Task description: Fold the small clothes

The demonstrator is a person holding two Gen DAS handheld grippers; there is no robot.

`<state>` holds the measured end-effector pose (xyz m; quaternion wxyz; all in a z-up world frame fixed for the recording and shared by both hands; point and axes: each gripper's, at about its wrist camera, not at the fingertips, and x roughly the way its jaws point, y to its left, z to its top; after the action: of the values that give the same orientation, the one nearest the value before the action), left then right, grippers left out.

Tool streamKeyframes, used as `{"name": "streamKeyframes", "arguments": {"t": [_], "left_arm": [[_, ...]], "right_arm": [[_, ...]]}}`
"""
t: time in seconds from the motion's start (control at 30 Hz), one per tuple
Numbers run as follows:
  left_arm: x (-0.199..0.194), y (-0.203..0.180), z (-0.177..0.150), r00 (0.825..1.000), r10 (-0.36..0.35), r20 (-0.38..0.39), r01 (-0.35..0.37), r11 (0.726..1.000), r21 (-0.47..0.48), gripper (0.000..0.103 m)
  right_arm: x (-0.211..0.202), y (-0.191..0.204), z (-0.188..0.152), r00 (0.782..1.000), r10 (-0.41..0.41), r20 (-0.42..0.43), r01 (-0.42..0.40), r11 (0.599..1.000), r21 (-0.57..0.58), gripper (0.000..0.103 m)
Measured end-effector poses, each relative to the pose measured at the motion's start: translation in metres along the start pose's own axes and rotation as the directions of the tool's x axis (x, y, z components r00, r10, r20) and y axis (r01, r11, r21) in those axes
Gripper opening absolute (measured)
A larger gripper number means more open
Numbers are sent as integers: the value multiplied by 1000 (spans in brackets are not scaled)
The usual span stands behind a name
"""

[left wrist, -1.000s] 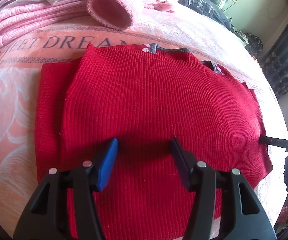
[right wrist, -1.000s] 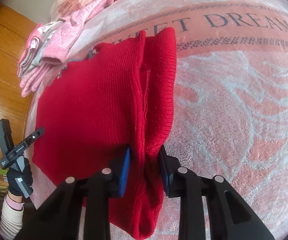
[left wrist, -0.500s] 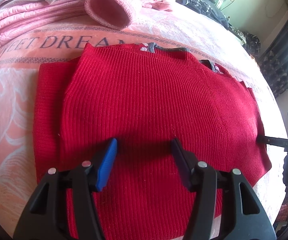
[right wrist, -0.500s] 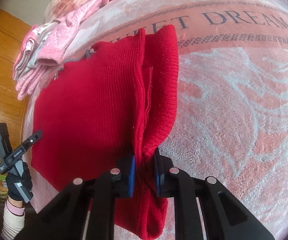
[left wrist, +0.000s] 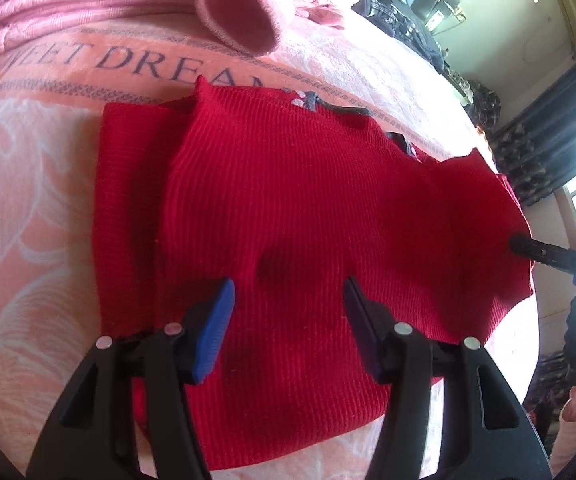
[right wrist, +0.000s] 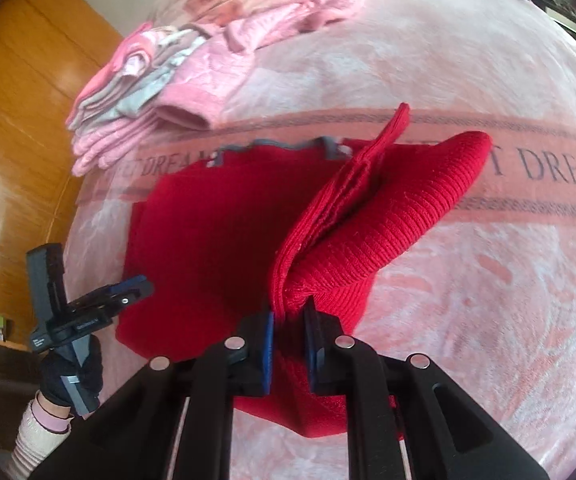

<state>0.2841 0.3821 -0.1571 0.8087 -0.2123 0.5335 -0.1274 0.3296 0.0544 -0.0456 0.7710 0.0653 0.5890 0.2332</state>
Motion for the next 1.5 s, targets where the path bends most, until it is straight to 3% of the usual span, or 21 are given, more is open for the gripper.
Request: {"name": "streamKeyframes", "arguments": {"t": [0.1,0.2,0.3,0.33,0.37,0.6,0.73,0.77,0.93,1.03,1.1,1.17,1.27,1.4,1.43,1.47,1.5], "left_arm": [[2,14,0,999,-42,-1,42,998,-41,55],[3,21,1,998,-71,-1,70,995,-70,55],[4,24,3,997,-79,-3,79,993,-85,55],[5,23,3,997,-75,-5,74,994,-83,55],[6,23,3,998,-70,-7,69,995,-78,54],[7,15,7,999,-29,-25,27,998,-63,55],[4,11,6,999,-5,-52,2,998,-63,55],[2,10,6,998,-5,-60,1,998,-65,54],[-8,-1,6,995,-69,-70,61,992,-106,54],[-10,-16,9,989,-126,-78,116,986,-119,54],[-6,-24,11,981,-171,-92,157,978,-139,55],[4,-31,15,970,-219,-109,198,965,-175,55],[22,-42,21,959,-253,-126,225,954,-200,55],[40,-60,24,950,-289,-120,262,945,-198,55],[42,-67,24,955,-274,-114,252,952,-174,55],[43,-71,24,961,-254,-111,236,960,-152,55],[42,-74,24,967,-232,-107,218,967,-130,55]], "right_arm": [[24,39,3,999,6,-38,-8,997,-76,12],[59,63,0,995,-46,-90,34,990,-135,13],[83,69,-5,990,-58,-131,40,990,-134,24],[83,68,-6,990,-41,-132,24,991,-129,33],[81,67,-6,991,-18,-130,2,992,-123,42],[25,55,-8,996,72,-48,-77,992,-100,44],[-12,46,-18,999,46,16,-43,991,-126,74],[-14,45,-21,999,37,11,-35,989,-146,76],[3,34,-40,998,1,-57,-14,977,-214,76],[18,33,-45,998,-37,-49,25,971,-236,75],[25,31,-44,999,-31,-37,22,971,-236,65],[30,25,-42,999,-15,-34,6,974,-228,42],[29,18,-44,998,57,-29,-62,973,-223,18],[22,16,-54,993,111,-29,-115,961,-252,16],[23,16,-56,991,125,-44,-132,957,-259,24],[23,15,-56,989,139,-56,-149,957,-248,42],[22,12,-55,985,160,-57,-169,961,-218,53]]}}
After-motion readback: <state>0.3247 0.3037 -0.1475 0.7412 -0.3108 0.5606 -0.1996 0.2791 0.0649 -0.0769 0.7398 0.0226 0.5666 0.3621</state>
